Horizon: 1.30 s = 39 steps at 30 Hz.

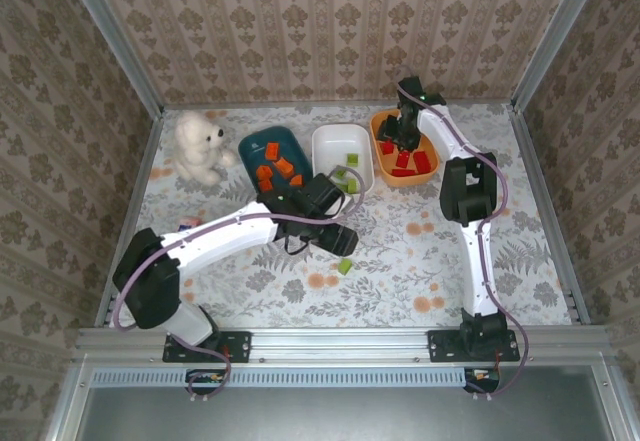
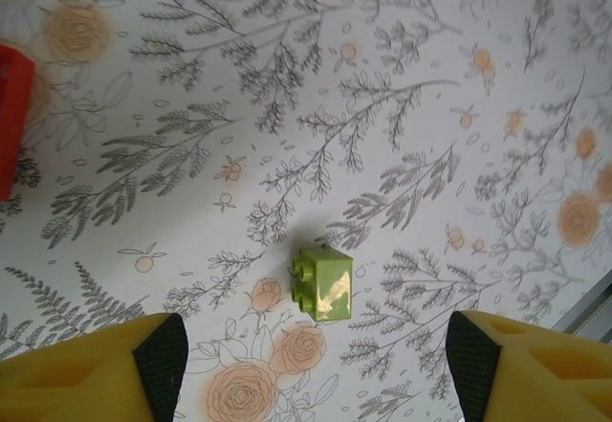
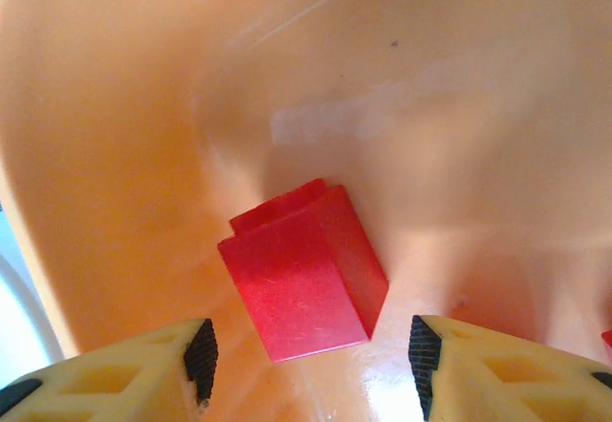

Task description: Sort the legos into containers by color

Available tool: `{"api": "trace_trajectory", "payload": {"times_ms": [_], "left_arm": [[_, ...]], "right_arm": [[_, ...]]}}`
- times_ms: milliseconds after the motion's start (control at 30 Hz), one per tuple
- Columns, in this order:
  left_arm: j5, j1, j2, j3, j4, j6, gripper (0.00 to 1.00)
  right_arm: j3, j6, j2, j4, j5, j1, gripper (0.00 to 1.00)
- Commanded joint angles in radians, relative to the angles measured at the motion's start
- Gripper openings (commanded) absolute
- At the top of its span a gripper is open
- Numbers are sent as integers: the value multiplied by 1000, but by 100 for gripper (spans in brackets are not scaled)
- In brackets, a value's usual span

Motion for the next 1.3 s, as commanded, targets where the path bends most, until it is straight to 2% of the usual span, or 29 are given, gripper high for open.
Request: {"api": "trace_trajectory", "payload": {"times_ms": [0, 133, 400, 633, 767, 833, 1033, 1133, 1267], "left_arm": [[-26, -30, 34, 47, -65, 68, 76], [-41, -74, 93, 80, -88, 100, 76], [-123, -132, 219, 113, -128, 62, 74], [-132, -135, 321, 138, -145, 51, 75], [-135, -141, 360, 149, -134, 53, 67], [-146, -139, 378, 157, -132, 53, 61], [-141, -131, 389, 193, -126, 56, 27], [-150, -115, 364, 215, -140, 42, 26], [-156, -72, 317, 256, -169, 18, 25]], "right_arm": [[20, -15, -126, -48, 20, 5, 60], [-106, -1, -320, 11, 50, 5, 58], [-683, 113, -890, 299, 55, 20, 60], [-1048, 169, -1277, 257, -23, 76, 61], [-1196, 209, -1449, 228, -27, 132, 60], [-1250, 229, -1515, 229, -36, 145, 60], [-1317, 246, -1595, 253, -81, 154, 60], [-1311, 235, -1598, 288, -117, 156, 60], [-1321, 206, -1597, 373, -254, 155, 59]]}}
